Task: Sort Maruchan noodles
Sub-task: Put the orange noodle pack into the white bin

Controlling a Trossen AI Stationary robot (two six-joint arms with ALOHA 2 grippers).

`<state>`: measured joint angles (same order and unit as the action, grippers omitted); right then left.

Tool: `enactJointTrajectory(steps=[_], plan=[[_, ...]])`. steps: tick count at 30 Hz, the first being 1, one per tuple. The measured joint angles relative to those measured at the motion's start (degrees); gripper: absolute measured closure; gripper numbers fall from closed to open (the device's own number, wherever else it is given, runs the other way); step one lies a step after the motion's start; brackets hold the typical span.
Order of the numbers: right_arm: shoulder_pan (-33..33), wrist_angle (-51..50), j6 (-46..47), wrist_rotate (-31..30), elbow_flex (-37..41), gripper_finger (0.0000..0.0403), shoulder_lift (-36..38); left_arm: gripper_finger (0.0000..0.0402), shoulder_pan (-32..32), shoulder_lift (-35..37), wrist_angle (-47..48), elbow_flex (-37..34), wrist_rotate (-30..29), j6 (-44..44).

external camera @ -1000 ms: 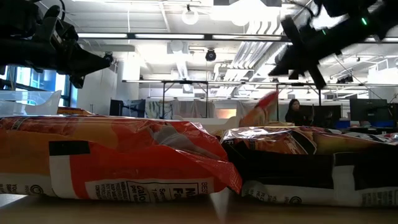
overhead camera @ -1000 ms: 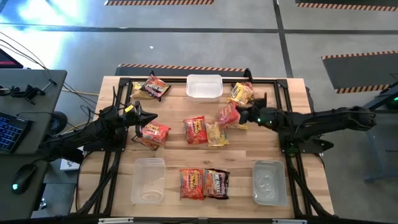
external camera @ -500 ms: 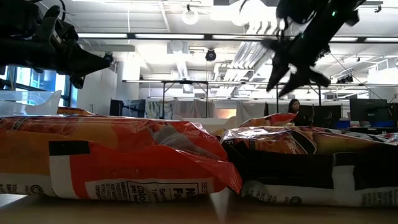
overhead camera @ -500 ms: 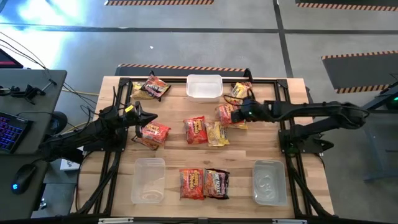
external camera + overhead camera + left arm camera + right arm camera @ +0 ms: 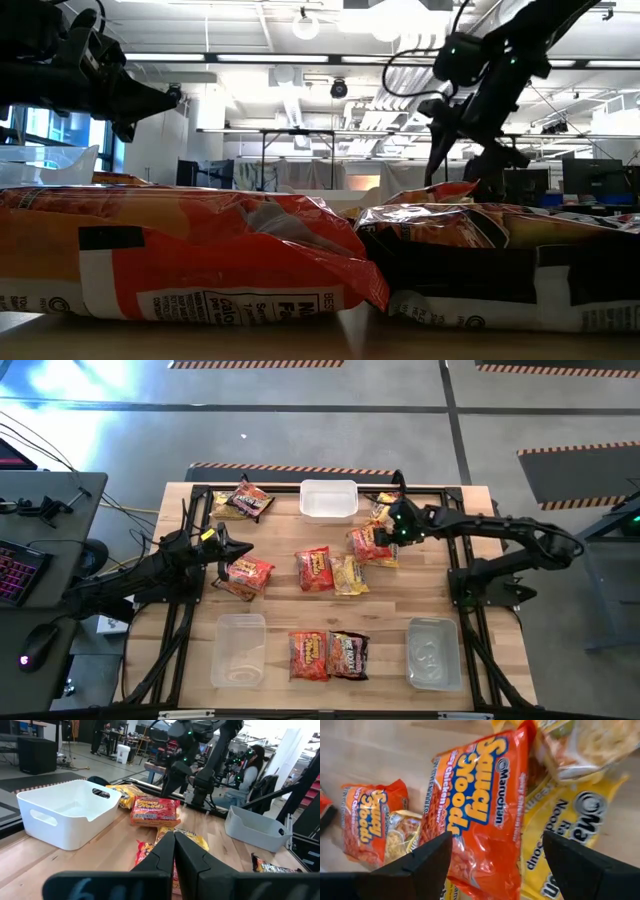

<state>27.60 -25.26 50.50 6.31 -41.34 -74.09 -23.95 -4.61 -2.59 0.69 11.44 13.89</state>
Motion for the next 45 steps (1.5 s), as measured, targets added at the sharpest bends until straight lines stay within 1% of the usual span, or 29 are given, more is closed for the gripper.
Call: enactJointTrajectory(steps=[2, 7, 13, 15, 17, 19, 24, 27, 29, 32, 37, 41, 43, 45], plan=[[0.30, 0.81, 0.28, 1.84, 0.00, 0.0108, -2.22, 0.0399, 0.00, 0.00, 0.00, 0.00, 0.01, 0.02], [0.30, 4.35, 0.88, 2.76, 0.02, 0.0108, -6.84, 0.0399, -0.01, -0.01, 0.00, 0.00, 0.00, 0.00], [-0.26, 12.20, 0.47, 4.07, 0.02, 0.0109, -10.15, 0.0399, 0.00, -0.01, 0.00, 0.00, 0.00, -0.04], [-0.68, 13.92, 0.48, 4.57, 0.02, 0.0116, -10.85, 0.0399, 0.00, 0.01, 0.00, 0.00, 0.00, -0.07], [-1.25, 15.27, 0.47, 4.60, 0.02, 0.0132, -11.44, 0.0399, -0.01, -0.01, 0.00, 0.00, 0.00, -0.50], [-1.96, 16.16, 0.64, 3.78, 0.02, 0.0157, -11.83, 0.0399, -0.01, 0.00, 0.00, 0.00, 0.00, -0.52], [-3.42, 17.44, 0.65, 0.02, 0.00, 0.0247, -11.88, 0.0399, -0.01, -0.01, 0.00, 0.00, 0.00, -0.56], [-4.07, 18.44, 0.52, -0.39, -0.09, 0.0302, -11.69, 0.0399, -0.01, -0.01, 0.00, 0.00, 0.00, -0.57], [-4.57, 19.67, -0.01, -0.26, -0.04, 0.0328, -11.56, 0.0399, -0.01, 0.01, 0.00, 0.00, 0.00, -0.57], [-5.29, 19.67, -0.35, -0.22, -0.20, 0.0347, -10.85, 0.0399, -0.01, 0.00, 0.00, 0.00, 0.00, -0.59], [-6.77, 19.74, -1.60, -0.62, -2.72, 0.0351, -8.40, 0.0399, 0.01, -0.01, 0.00, 0.00, 0.00, -0.59], [-8.49, 15.51, -3.76, -5.21, -8.08, 0.0352, -7.23, 0.0399, 0.01, 0.00, 0.00, 0.00, -0.01, -0.59], [-9.31, 11.22, -4.84, -9.21, -12.57, 0.0352, -7.14, 0.0399, 0.00, -0.01, 0.00, 0.00, 0.00, -0.59], [-9.94, 5.45, -5.79, -14.66, -18.06, 0.0352, -7.53, 0.0399, 0.00, 0.00, 0.00, 0.00, -0.02, -0.58]])
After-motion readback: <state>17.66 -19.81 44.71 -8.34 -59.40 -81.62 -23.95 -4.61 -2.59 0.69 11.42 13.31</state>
